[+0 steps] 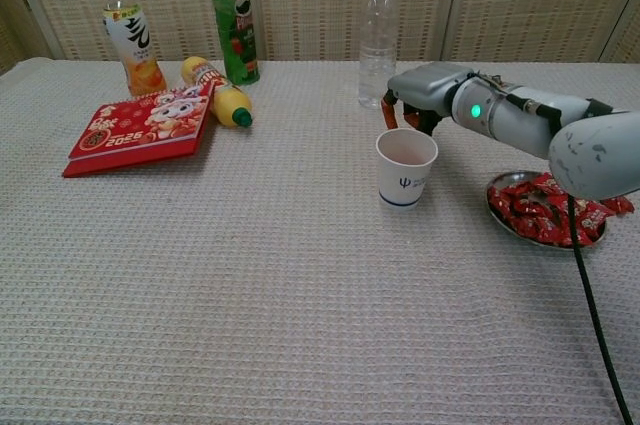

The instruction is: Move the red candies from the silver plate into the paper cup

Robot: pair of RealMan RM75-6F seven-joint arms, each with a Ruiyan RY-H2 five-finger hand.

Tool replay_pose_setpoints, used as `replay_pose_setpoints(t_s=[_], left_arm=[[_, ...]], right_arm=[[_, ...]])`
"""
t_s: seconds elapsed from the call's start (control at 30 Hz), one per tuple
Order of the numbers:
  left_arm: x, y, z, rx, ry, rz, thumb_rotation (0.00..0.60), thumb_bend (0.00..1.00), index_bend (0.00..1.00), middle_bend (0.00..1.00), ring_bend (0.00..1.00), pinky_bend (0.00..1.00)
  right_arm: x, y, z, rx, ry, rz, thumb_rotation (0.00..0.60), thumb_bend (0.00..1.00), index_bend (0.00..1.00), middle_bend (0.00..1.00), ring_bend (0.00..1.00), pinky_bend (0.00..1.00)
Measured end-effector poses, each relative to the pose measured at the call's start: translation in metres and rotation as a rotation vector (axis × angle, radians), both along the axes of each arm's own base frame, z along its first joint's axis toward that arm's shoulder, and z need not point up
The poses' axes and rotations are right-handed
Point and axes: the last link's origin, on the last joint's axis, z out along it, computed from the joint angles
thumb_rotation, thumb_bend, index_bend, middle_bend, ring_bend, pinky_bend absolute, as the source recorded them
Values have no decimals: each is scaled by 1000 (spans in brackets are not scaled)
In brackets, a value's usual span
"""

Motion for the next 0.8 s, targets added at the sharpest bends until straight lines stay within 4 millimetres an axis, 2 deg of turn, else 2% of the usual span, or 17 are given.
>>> replay_pose_setpoints(t_s=[0.27,0.5,0.7,0.8], left_arm=[[1,-1,-1,1,5,-4,600,455,0,0,136,362],[3,-2,-3,-7,10,-10,600,454,0,0,136,362],[4,-2,-5,-13,13,-15,600,454,0,0,136,362],[5,-2,-6,-16,14,-17,600,454,0,0,136,362]], right_arm=[[13,10,22,1,-146,36,600,342,639,840,785,1000],[23,43,52,54,-260,93,600,339,634,840,785,1000],[10,71,75,78,-224,122,600,338,630,840,784,1000],[2,78,73,97,-180,116,600,338,611,840,780,1000]])
